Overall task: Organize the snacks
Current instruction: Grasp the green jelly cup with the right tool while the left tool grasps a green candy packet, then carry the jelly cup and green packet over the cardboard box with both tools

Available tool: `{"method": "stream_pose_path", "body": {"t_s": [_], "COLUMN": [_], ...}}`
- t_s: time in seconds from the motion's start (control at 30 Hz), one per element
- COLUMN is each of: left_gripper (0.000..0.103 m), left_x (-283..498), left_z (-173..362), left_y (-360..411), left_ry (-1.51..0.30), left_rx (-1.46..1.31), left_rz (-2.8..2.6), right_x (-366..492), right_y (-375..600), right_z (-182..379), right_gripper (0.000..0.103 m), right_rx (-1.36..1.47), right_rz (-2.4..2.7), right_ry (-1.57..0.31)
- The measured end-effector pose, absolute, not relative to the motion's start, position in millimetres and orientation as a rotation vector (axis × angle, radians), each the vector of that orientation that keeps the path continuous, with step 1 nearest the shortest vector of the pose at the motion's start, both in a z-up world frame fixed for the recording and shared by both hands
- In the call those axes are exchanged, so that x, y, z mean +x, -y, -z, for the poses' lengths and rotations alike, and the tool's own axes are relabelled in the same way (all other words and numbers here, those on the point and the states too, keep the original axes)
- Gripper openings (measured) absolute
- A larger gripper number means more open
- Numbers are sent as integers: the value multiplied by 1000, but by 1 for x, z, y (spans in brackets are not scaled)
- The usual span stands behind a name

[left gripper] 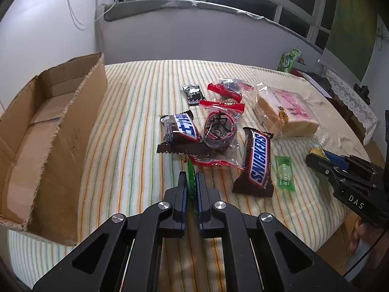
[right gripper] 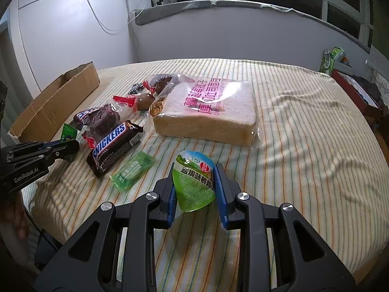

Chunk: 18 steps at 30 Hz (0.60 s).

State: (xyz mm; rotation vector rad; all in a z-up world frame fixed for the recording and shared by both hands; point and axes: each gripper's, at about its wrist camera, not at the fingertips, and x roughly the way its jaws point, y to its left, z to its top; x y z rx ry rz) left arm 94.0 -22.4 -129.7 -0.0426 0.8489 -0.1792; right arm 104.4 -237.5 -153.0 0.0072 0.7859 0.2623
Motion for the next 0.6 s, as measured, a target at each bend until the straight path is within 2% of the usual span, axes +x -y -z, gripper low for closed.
{"method": "stream_pose_path", "body": {"t_s": [0.4,0.6], "left_gripper": [4,9], "left_x": [82,85], "left_z": [120,129], "left_y": [26,22], "left_ry": [-804,-807], "left_rx": [-12,4], "left_rz": [177,132], "right_x": [93,93], "right_y": [241,242], "right_z": [142,143], "right_gripper": [28,28], "right_rx": [11,19], "right_rz": [-248,-254], "right_ry": [-759,-759]}}
